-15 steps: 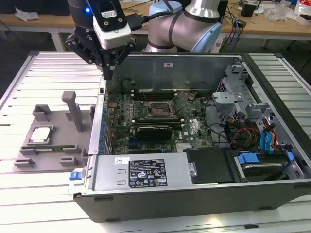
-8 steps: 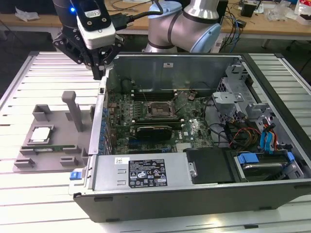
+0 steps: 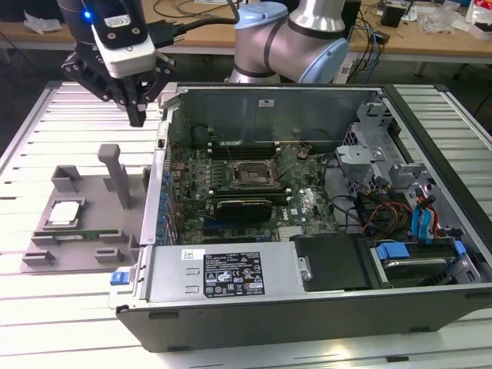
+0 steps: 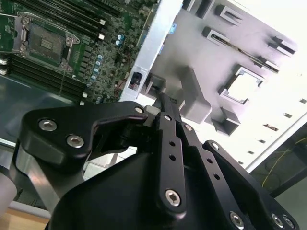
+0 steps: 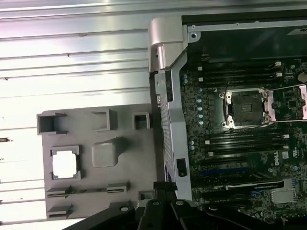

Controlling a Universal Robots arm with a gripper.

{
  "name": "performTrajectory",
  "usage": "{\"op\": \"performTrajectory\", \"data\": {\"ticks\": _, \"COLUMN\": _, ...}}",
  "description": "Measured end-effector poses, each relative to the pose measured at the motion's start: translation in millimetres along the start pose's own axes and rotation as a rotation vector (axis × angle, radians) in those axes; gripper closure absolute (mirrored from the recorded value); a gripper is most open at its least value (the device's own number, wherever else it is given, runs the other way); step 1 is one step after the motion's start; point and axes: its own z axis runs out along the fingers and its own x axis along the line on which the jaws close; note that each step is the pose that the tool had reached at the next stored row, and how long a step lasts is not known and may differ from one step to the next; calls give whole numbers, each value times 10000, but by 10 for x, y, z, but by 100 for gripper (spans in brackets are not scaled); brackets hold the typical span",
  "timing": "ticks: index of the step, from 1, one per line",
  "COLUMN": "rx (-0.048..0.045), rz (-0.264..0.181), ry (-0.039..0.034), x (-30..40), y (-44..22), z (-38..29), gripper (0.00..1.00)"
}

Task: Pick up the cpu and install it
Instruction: 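Reach for the cpu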

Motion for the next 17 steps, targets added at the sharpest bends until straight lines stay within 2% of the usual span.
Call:
{"op": "performTrajectory", "data": {"ticks": 2, "rx": 0, "rz": 1, "ry": -1, "x": 91, "y": -7, "z": -2, "gripper": 89}}
{"op": "performTrajectory", "data": {"ticks": 7, "rx": -1, "rz": 1, "ry": -1, "x": 188, "y": -14, "z": -5, "gripper": 89}}
{"op": "performTrajectory", "data": {"ticks": 14, "rx": -1, "rz": 1, "ry": -1, "x": 377, "y": -28, "z": -9, "gripper": 89}}
{"op": "performTrajectory", "data": {"ticks": 17, "rx": -1, "rz": 0, "ry": -1, "x": 480, "y": -36, "z": -12, "gripper": 89}}
